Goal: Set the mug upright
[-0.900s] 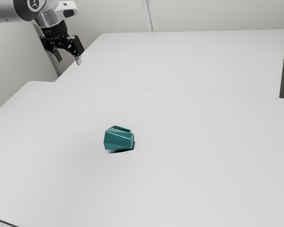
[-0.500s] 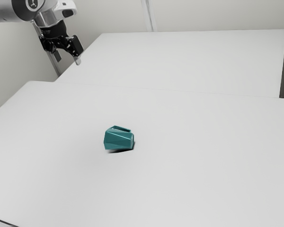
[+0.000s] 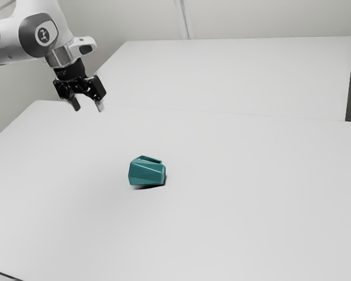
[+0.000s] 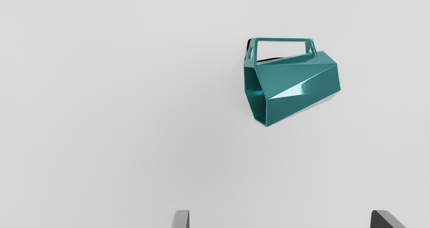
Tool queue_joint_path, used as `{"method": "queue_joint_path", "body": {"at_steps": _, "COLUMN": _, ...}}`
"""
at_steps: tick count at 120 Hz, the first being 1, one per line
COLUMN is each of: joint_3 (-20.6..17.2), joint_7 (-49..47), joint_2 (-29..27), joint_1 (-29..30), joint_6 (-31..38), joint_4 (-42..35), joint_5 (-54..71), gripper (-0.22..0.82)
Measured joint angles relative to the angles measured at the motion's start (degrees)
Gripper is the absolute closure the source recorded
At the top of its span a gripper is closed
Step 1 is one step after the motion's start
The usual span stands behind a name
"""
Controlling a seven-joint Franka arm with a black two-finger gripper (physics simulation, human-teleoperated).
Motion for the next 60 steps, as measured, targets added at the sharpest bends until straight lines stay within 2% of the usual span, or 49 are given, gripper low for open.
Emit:
{"method": "queue_joint_path", "body": {"at_steps": 9, "joint_3": 0.23, "joint_7": 0.0, "joint_2": -0.65, "joint_1": 0.86, "joint_6": 2.29, "joint_4": -2.68, "joint_5": -0.85, "gripper": 0.02}}
{"method": "queue_joint_path", "body": {"at_steps": 34, "joint_3": 3.76, "joint_7": 1.01, "joint_2": -1.84, "joint_1": 1.09, "joint_6": 8.47, "joint_4": -10.79, "joint_5": -6.29, "gripper": 0.02}}
{"method": "queue_joint_path", "body": {"at_steps": 60, "joint_3": 5.08, "joint_7": 4.03, "joint_2": -1.63, "joint_1": 0.85, "joint_6": 14.05, "joint_4": -14.88, "joint_5": -12.22, "gripper": 0.03}}
